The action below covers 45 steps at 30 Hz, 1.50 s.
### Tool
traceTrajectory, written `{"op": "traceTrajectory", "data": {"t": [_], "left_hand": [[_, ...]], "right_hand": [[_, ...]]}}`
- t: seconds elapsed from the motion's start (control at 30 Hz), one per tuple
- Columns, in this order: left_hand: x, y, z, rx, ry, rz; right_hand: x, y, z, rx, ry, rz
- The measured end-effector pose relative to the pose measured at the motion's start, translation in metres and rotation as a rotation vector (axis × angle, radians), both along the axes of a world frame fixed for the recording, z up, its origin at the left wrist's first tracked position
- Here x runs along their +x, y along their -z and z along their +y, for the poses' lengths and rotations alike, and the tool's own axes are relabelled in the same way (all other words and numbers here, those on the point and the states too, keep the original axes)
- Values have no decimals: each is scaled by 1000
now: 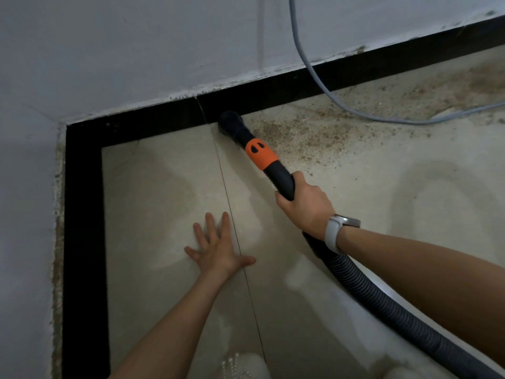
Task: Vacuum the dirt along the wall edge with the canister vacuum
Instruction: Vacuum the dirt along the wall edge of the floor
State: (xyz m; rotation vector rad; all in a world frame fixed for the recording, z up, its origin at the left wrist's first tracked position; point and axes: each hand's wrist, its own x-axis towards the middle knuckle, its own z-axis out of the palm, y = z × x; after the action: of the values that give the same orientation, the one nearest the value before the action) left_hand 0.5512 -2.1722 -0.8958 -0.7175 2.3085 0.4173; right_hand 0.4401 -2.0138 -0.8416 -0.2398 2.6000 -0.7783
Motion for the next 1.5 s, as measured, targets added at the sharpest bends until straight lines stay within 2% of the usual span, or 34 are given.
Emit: {"op": "traceTrajectory", "data": {"t": [0.4,0.63,0.87,0.97,1.17,1.33,1.5], "left_hand": [[-8,-4,2,17,78,-33],[-12,-7,3,17,112,-48],[-14,-11,4,21,120,-75],[-14,-11,4,23,109,-75],[-14,-9,4,22,96,-83],[-14,-10,4,31,93,-85],[-13,-12,5,36,99,-78]], "right_hand": [[-10,3,49,67,247,68],[-6,-4,37,-99,274,-57],[-2,-10,22,-123,225,-95],[2,-11,15,-84,129,-77],[11,-5,-8,104,-111,109],[-5,-8,3,111,-90,119],[-2,-10,19,100,23,72]]}}
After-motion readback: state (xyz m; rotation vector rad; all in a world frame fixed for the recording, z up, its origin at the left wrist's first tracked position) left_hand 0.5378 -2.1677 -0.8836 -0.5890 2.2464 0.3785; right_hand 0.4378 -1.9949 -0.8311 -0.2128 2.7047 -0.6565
